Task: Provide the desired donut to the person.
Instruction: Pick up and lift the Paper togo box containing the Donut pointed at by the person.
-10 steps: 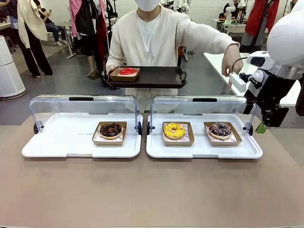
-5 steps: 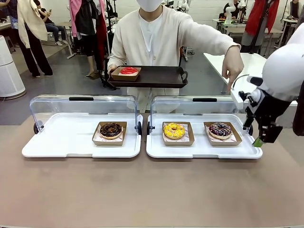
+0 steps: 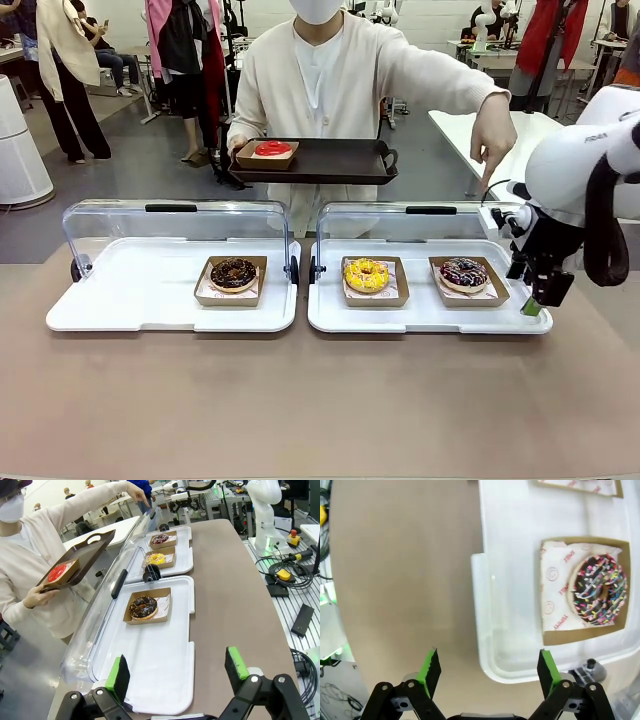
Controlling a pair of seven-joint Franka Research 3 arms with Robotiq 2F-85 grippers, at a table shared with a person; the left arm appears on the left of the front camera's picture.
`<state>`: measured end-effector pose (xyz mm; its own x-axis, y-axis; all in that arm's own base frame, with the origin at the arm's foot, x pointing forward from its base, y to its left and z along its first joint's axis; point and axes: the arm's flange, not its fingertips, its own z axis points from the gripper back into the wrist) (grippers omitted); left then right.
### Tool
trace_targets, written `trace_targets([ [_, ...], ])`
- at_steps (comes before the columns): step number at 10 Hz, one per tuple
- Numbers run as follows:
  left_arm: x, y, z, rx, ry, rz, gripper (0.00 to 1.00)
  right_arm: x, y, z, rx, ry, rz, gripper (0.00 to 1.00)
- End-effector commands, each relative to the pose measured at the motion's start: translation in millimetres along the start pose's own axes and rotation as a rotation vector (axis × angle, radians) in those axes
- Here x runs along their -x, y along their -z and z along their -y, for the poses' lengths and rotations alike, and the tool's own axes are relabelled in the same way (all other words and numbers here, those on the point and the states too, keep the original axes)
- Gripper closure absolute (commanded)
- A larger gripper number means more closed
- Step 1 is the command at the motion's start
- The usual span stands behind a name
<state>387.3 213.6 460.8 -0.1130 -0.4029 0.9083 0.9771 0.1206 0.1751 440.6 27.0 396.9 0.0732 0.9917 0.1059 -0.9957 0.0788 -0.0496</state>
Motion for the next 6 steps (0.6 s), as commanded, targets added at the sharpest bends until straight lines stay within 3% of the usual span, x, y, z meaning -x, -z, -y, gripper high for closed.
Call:
trace_targets([
  [1,-1.1,-1.3,0.5,-0.003,0.004,0.003,0.0,1.7,8.5,29.9,0.002,0.036,0.021,0.0],
  [3,-1.1,-1.3,0.5,-0.003,0.004,0.003,0.0,-1.1,13.8,33.1,-0.009,0.047,0.022,0.0],
  [4,-1.1,-1.3,0.5,-0.003,0.004,0.003,0.0,-7.5,8.6,29.9,-0.004,0.121,-0.062,0.0],
  [5,-1.1,-1.3,0.5,-0.003,0.004,0.003,0.0,1.4,12.7,30.9,-0.015,0.03,0.002,0.0],
  [6,-1.1,-1.3,0.5,-0.003,0.004,0.003,0.0,1.4,12.7,30.9,-0.015,0.03,0.002,0.0],
])
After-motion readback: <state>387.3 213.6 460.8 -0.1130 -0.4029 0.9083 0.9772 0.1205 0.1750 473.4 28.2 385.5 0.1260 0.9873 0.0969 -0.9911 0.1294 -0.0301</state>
